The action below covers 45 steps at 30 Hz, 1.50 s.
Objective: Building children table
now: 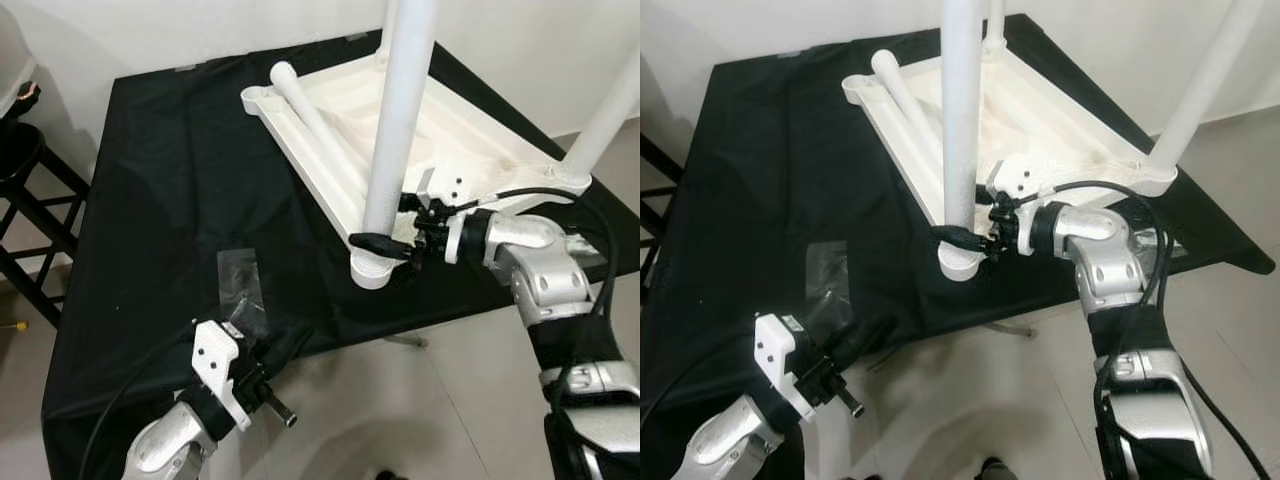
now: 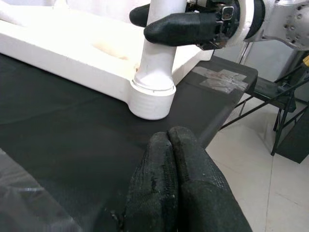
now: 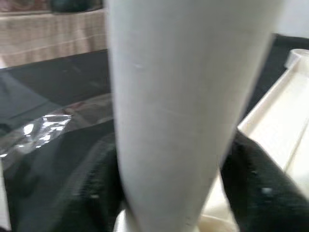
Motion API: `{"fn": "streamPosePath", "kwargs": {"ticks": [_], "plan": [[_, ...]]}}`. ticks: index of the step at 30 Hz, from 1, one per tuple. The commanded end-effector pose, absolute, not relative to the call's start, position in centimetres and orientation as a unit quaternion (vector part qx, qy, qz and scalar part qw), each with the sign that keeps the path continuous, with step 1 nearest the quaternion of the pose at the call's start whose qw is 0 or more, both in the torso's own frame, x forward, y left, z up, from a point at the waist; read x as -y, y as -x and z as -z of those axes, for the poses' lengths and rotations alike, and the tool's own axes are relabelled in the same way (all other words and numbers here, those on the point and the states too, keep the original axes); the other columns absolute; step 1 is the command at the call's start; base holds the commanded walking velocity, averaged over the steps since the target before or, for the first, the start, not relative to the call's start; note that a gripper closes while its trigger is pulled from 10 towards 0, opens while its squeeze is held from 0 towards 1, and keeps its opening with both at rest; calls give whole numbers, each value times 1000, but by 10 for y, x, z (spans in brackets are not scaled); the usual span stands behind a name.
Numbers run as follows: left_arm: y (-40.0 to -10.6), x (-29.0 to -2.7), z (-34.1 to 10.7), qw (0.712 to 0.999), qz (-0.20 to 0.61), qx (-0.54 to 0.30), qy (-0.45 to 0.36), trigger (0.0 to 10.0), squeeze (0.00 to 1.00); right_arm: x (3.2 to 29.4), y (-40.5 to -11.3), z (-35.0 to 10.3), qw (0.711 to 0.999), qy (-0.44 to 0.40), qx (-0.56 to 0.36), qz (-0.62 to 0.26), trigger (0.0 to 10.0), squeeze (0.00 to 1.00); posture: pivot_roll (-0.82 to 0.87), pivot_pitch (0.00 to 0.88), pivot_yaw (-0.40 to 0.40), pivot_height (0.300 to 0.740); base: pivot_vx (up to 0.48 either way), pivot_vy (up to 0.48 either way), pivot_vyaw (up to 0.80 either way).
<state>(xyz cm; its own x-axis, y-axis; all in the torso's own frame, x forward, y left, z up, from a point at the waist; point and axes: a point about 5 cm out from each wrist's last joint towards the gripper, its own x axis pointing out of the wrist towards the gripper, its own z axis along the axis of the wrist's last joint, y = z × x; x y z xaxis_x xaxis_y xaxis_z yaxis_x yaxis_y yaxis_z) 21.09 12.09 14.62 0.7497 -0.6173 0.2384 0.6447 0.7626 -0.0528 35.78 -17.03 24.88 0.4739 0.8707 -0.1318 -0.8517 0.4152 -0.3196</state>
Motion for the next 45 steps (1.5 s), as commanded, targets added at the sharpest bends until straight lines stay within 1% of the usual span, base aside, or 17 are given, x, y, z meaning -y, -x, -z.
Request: {"fn": "streamPosePath", "kwargs": {"ticks": [1, 6, 11, 14, 15, 16, 18, 19, 22, 23, 27, 35, 36, 37, 38, 42, 45], "plan": [[-207, -121, -143, 934, 340, 94, 60, 10000, 0, 170, -360, -256, 833, 170, 41, -524, 0, 0, 49, 248, 48, 740, 0, 0, 0], [-206, -120, -143, 933, 342, 91, 61, 10000, 0, 171, -362, -249, 818, 164, 31, -551, 0, 0, 44, 246, 50, 740, 0, 0, 0], [-206, -120, -143, 933, 343, 91, 62, 10000, 0, 175, -357, -236, 826, 164, 21, -540, 0, 0, 39, 246, 49, 740, 0, 0, 0], [-206, -120, -143, 933, 343, 92, 64, 10000, 0, 173, -350, -220, 851, 161, 14, -499, 0, 0, 27, 250, 42, 740, 0, 0, 0], [-207, -120, -143, 933, 343, 92, 64, 10000, 0, 164, -346, -203, 883, 136, 0, -449, 0, 0, 19, 252, 39, 740, 0, 0, 0], [-207, -120, -143, 933, 343, 92, 64, 10000, 0, 164, -346, -203, 883, 136, 0, -449, 0, 0, 19, 252, 39, 740, 0, 0, 0], [-207, -122, -144, 933, 342, 93, 65, 10000, 0, 149, -339, -174, 941, 95, -24, -324, 196, 0, 10, 254, 45, 740, 0, 0, 0], [-208, -123, -144, 933, 341, 93, 65, 10000, 0, 143, -331, -157, 969, 72, -37, -233, 9333, 0, 2, 255, 57, 740, 0, 0, 0], [-209, -123, -144, 933, 341, 93, 65, 10000, 0, 141, -325, -148, 982, 61, -45, -174, 9333, 0, -1, 253, 58, 740, 0, 0, 0], [-211, -123, -144, 932, 344, 93, 64, 10000, 0, 132, -314, -139, 987, 72, -43, -134, 10000, 0, -1, 246, 60, 740, 0, 0, 0], [-216, -123, -142, 930, 350, 91, 63, 10000, 0, 112, -308, -145, 982, 136, -3, -134, 10000, 0, -10, 229, 66, 740, 0, 0, 0], [-219, -126, -142, 935, 337, 96, 60, 10000, 0, 108, -310, -141, 980, 143, -29, -134, 10000, 0, 1, 221, 59, 740, 0, 0, 0], [-219, -126, -142, 935, 337, 96, 59, 10000, 0, 107, -309, -142, 981, 133, -28, -140, 10000, 110, 1, 220, 58, 740, 0, 0, 0], [-219, -126, -142, 935, 337, 96, 59, 10000, 0, 107, -309, -142, 981, 133, -28, -140, 10000, 110, 1, 220, 58, 740, 0, 0, 0], [-220, -126, -142, 935, 337, 96, 59, 10000, 0, 107, -309, -144, 983, 116, -26, -144, 10000, 1000, 0, 220, 59, 740, 0, 0, 0], [-219, -125, -143, 934, 340, 96, 59, 10000, 0, 102, -310, -155, 978, 69, -11, -198, 10000, 1000, 4, 222, 57, 740, 0, 0, 0], [-218, -123, -143, 933, 341, 97, 60, 10000, 0, 101, -309, -179, 935, 59, 13, -350, 10000, 1000, 7, 227, 52, 740, 0, 0, 0]]}}
